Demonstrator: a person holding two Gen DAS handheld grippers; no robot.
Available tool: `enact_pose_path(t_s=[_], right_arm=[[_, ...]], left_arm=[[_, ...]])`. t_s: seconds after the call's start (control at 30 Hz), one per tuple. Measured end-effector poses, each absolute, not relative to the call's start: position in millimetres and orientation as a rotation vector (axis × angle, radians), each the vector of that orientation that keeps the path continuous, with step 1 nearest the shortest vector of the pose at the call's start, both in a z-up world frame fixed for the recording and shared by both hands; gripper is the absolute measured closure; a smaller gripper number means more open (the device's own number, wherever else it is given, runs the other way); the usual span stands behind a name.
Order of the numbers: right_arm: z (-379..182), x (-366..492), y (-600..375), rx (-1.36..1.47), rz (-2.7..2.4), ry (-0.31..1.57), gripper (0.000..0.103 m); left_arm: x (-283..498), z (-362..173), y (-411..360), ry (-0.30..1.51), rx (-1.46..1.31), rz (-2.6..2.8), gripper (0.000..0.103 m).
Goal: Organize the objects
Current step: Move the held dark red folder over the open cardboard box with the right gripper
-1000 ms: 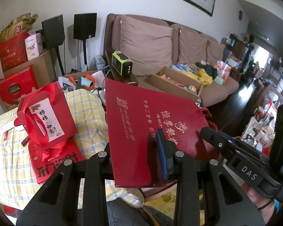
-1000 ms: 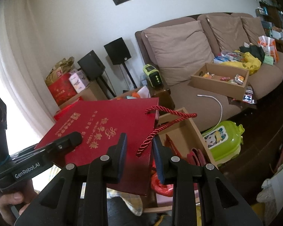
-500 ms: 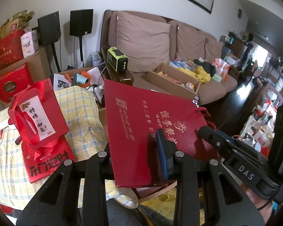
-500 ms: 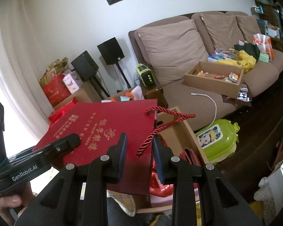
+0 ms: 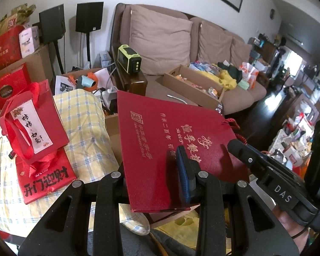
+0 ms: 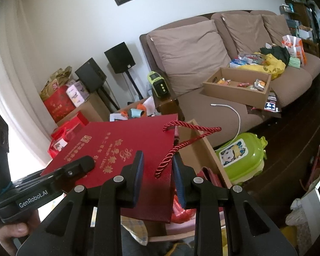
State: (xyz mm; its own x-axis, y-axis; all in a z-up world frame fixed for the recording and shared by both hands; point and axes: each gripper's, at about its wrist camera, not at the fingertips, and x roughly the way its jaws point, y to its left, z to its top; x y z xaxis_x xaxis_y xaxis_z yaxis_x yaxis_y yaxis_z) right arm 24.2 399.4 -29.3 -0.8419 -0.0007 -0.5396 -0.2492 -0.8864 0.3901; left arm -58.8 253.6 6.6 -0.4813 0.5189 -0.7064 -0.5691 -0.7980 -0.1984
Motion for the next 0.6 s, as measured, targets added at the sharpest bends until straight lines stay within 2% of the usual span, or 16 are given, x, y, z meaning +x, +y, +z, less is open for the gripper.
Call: enact_pose_path(t_s=[0.6], right_arm=[[-34, 23, 404, -0.831, 2.785, 0.694, 0.075]], left_arm=[[-62, -4, 264, 0.091, -1.088, 2.238, 0.073]])
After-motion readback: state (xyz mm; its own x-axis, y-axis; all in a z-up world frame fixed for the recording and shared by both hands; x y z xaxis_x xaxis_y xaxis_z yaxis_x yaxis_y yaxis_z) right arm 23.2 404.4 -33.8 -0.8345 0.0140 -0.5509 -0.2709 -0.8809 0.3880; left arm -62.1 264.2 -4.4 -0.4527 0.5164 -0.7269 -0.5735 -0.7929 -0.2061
